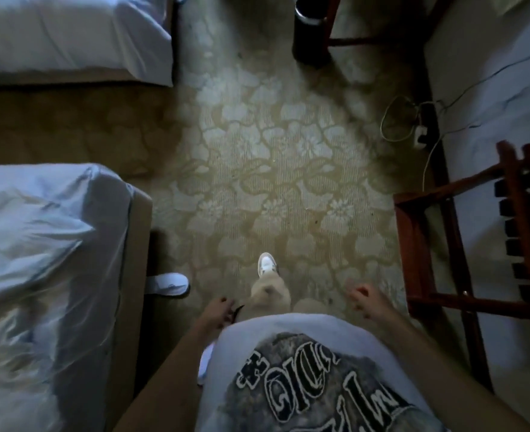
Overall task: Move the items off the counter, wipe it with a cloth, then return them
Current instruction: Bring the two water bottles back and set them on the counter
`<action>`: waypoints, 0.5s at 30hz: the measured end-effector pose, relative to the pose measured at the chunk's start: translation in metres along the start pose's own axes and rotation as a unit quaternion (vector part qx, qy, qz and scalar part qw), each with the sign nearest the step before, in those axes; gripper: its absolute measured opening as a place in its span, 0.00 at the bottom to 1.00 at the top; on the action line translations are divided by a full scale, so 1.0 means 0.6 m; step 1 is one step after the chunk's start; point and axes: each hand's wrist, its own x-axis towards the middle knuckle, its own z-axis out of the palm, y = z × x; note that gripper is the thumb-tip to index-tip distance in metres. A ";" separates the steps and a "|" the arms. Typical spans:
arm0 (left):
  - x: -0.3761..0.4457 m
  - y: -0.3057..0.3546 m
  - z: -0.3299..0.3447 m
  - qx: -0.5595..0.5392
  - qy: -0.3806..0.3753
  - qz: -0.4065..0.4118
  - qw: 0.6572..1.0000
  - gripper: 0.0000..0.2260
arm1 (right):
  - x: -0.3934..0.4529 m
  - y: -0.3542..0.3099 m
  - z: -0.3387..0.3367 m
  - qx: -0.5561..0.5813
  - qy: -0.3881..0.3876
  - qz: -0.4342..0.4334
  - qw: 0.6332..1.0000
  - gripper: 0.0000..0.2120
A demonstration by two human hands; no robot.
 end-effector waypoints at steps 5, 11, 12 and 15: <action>0.073 0.336 -0.127 0.043 0.043 0.132 0.989 0.08 | 0.060 -0.092 -0.056 0.035 0.019 0.034 0.999 0.14; 0.134 0.589 -0.230 0.058 0.049 0.193 0.978 0.11 | 0.192 -0.293 -0.094 0.044 -0.007 0.052 0.998 0.17; 0.157 0.610 -0.244 0.056 0.054 0.182 0.980 0.11 | 0.222 -0.341 -0.099 0.043 -0.014 0.050 0.998 0.17; 0.208 0.647 -0.284 0.046 0.057 0.089 0.993 0.11 | 0.315 -0.505 -0.125 0.047 -0.030 0.032 0.998 0.16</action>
